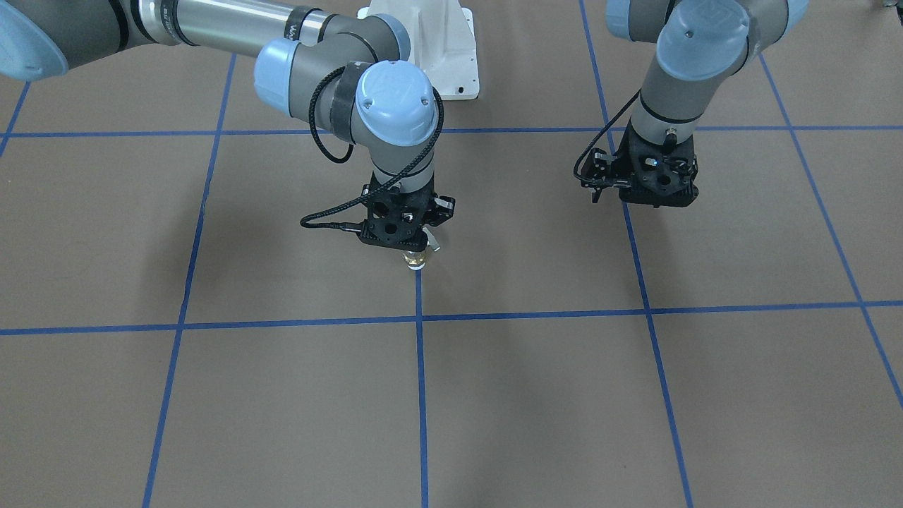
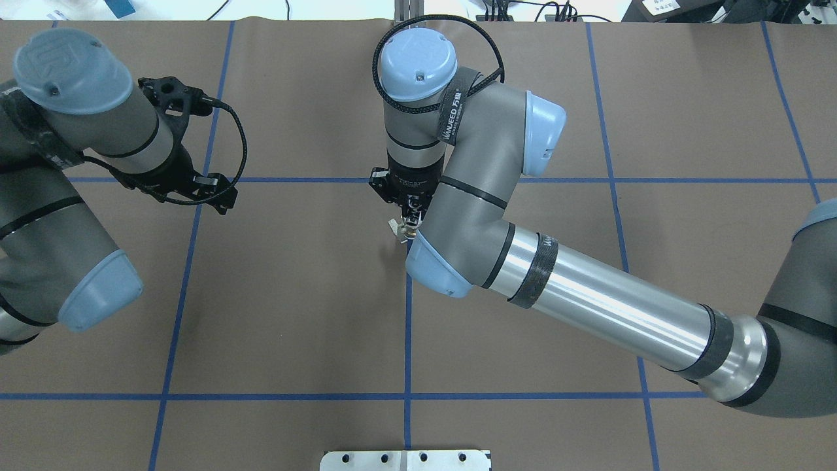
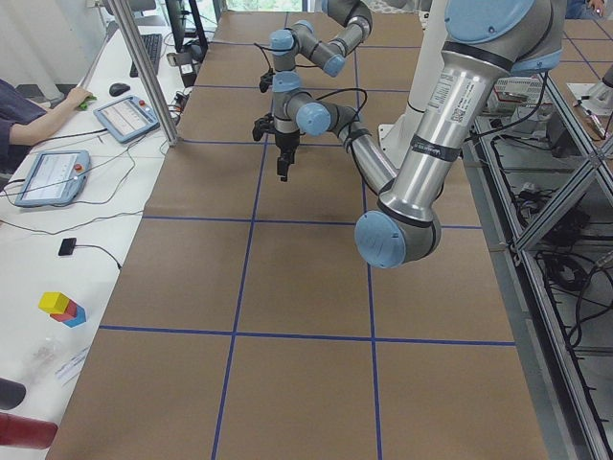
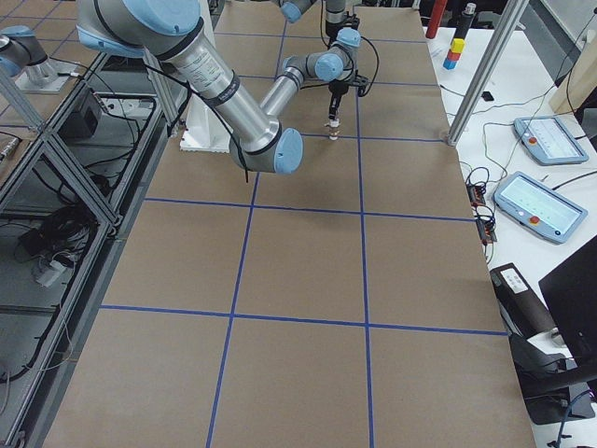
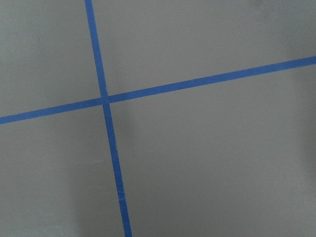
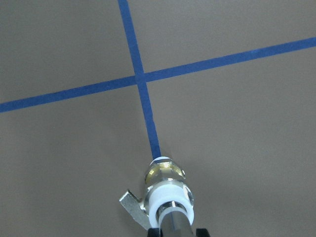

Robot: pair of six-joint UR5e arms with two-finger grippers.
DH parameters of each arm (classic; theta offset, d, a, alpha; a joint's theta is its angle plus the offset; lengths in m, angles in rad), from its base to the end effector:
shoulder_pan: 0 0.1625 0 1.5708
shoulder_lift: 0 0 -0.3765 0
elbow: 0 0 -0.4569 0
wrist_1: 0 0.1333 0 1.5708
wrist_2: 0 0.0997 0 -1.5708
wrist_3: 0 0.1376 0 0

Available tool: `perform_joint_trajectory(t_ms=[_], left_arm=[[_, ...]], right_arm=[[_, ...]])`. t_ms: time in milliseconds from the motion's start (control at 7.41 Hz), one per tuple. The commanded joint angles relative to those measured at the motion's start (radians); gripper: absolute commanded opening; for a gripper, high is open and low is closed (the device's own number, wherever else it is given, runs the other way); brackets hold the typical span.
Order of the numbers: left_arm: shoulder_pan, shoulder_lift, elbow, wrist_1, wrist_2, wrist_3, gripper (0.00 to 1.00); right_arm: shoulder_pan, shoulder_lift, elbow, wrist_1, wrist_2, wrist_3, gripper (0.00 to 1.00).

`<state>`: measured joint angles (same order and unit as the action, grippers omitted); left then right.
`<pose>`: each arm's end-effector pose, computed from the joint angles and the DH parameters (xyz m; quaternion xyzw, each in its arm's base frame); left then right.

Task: Assemble PPR valve and pipe with both arms
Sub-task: 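Lower the chrome fitting onto the valve top and press it down, then open the right gripper and release the joined fitting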

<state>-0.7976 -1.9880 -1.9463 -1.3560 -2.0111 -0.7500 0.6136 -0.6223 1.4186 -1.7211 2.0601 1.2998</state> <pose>0.3829 -0.4993 0.2311 0.0568 0.3434 0.0731 0.9346 -0.5967 -0.5042 0.0923 -0.0758 -0.3766 0.0811 0.9197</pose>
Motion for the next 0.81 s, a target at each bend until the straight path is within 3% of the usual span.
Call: perform_joint_trajectory(t_ms=[0,405,675], left_arm=[[0.0,0.0,0.001,0.0,0.0,0.0,1.0],[0.0,0.0,0.003,0.0,0.0,0.001,1.0],[0.0,0.0,0.003,0.0,0.0,0.001,1.0]], right_arm=[[0.0,-0.002,-0.001,0.0,0.0,-0.002,0.0],[0.0,-0.03,-0.003,0.086,0.002,0.007,0.0],[0.0,-0.03,-0.003,0.084,0.002,0.007,0.14]])
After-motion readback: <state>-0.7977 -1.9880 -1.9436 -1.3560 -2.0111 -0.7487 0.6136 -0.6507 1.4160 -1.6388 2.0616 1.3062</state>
